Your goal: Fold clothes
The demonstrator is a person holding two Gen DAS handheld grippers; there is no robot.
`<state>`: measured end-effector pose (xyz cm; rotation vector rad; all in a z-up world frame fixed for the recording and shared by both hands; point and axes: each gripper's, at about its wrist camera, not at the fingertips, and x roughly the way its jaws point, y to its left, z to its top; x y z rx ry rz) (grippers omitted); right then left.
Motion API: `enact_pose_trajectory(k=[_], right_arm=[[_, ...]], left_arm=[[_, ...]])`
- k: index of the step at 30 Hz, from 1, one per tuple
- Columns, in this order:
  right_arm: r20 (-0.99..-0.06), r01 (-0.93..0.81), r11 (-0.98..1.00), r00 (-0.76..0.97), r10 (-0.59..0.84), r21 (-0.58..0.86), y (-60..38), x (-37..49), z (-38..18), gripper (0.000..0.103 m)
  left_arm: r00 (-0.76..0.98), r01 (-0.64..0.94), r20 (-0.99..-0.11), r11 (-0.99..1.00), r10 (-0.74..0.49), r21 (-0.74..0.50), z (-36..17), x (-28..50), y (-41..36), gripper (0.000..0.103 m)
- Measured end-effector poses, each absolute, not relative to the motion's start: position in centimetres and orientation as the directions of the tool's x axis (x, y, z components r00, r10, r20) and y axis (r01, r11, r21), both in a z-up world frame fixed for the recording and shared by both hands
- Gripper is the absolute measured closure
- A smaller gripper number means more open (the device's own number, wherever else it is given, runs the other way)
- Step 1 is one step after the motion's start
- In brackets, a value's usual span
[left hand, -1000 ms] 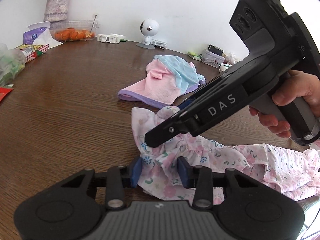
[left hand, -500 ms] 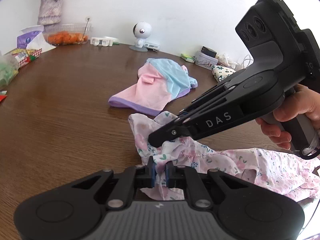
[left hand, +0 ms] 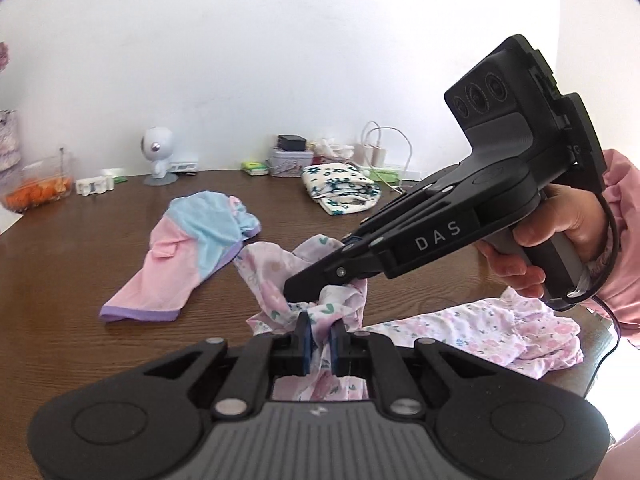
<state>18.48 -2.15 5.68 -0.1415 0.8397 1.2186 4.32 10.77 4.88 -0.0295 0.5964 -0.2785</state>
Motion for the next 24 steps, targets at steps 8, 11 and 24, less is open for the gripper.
enact_pose_trajectory(k=[8,11,24], right_arm=[[-0.597,-0.773,0.466,0.144,0.789,0.43,-10.3,17.9,1.0,0.097],[-0.594,-0.732,0.504,0.169,0.787,0.459,-12.2,17.8,-0.2,0.094],[-0.569,-0.638,0.591,0.277,0.774,0.494,-15.8,16.7,-2.2,0.071]], left_arm=[[0.711,0.326,-0.617,0.936,-0.337,-0.136,2.0,5.7,4.0,0.095],[0.693,0.334,-0.634,0.932,-0.344,-0.14,0.9,6.1,2.5,0.095],[0.701,0.467,-0.511,0.862,-0.497,-0.197,3.8,3.0,3.7,0.042]])
